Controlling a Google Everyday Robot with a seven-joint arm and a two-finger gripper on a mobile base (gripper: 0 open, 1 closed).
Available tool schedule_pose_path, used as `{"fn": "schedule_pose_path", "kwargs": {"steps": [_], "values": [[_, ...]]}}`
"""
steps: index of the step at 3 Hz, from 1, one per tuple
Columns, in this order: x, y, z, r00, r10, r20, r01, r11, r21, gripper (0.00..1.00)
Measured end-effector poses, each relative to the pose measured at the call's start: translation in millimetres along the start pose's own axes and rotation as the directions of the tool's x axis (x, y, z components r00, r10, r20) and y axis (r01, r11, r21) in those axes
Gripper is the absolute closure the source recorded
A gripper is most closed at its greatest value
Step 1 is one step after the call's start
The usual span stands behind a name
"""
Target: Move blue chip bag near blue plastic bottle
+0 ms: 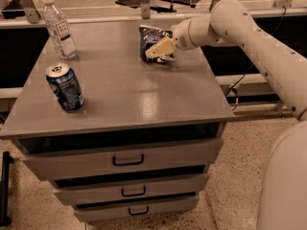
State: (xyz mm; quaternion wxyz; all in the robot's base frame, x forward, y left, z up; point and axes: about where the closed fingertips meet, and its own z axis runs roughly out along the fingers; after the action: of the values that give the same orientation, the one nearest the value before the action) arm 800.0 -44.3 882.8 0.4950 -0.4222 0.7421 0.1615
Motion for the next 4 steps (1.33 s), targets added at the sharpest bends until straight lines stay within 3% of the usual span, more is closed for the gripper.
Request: {"fn": "schedule_pose_path", "kwargs": {"steps": [1,2,3,4], "values": [[5,3,3,1.000,0.010,-0.008,-0.010,0.9998,-0.018,0.41],[3,-2,-4,1.000,0.010,0.004,-0.010,0.9999,-0.007,0.71],[-11,-17,-15,0.999,-0.009,0.032,0.008,0.9993,0.035,0.95],[-20,-27,-24,0.998,-0.020,0.051,0.016,0.9973,0.071,1.00]]}}
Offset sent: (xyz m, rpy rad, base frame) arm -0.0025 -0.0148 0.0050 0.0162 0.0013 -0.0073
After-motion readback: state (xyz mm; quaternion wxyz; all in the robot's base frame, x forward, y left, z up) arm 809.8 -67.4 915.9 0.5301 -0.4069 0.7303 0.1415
